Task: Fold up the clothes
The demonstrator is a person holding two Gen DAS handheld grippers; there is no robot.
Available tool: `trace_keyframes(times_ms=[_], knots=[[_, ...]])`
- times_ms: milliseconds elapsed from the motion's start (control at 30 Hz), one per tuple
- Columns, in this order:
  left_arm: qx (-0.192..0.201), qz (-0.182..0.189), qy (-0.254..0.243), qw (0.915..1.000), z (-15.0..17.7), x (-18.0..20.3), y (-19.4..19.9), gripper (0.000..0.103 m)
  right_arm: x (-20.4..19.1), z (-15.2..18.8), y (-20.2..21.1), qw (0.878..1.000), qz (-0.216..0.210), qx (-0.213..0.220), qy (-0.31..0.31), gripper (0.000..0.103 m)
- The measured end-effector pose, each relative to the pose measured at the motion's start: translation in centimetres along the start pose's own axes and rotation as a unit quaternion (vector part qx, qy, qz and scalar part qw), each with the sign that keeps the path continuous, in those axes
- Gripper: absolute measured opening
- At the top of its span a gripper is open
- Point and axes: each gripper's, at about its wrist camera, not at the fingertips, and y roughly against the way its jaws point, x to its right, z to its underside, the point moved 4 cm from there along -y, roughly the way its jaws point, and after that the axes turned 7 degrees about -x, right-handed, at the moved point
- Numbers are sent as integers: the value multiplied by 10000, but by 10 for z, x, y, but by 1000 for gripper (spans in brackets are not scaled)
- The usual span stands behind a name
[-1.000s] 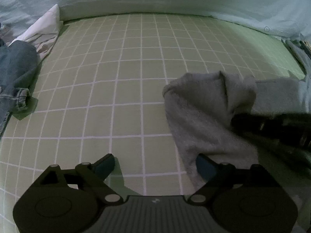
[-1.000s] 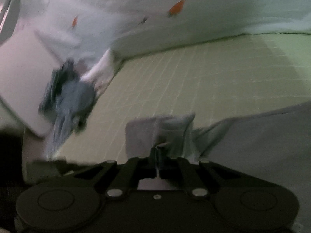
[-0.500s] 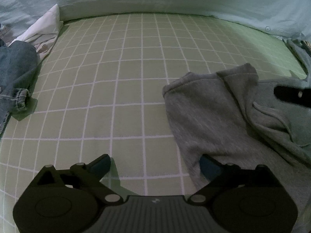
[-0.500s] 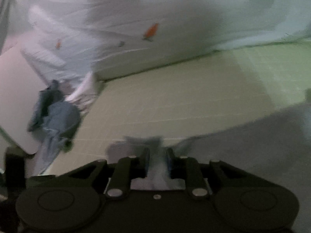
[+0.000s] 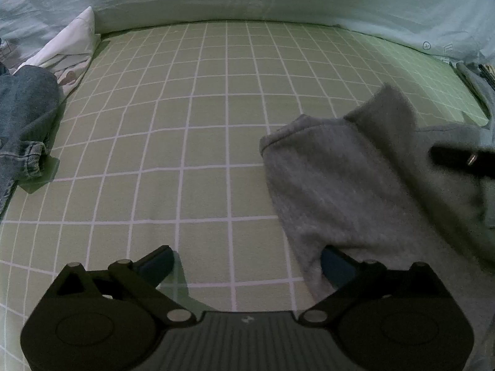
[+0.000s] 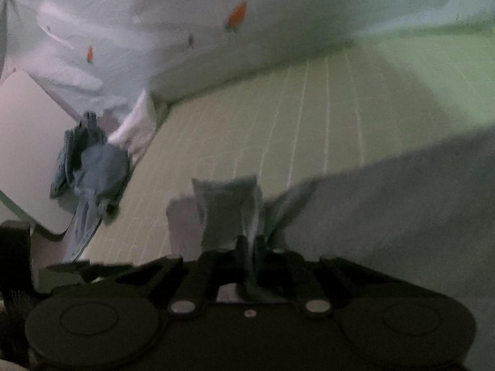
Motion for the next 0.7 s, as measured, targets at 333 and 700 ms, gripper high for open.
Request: trace_keyframes(times_ms=[333, 700], knots=[[16, -35, 28, 10000, 1, 0, 0, 103, 53, 3, 31, 9823, 1673, 387, -755, 13], [-4, -63, 238, 9997, 14, 6, 13, 103, 74, 49, 68, 9757, 1322, 186, -1738, 53]])
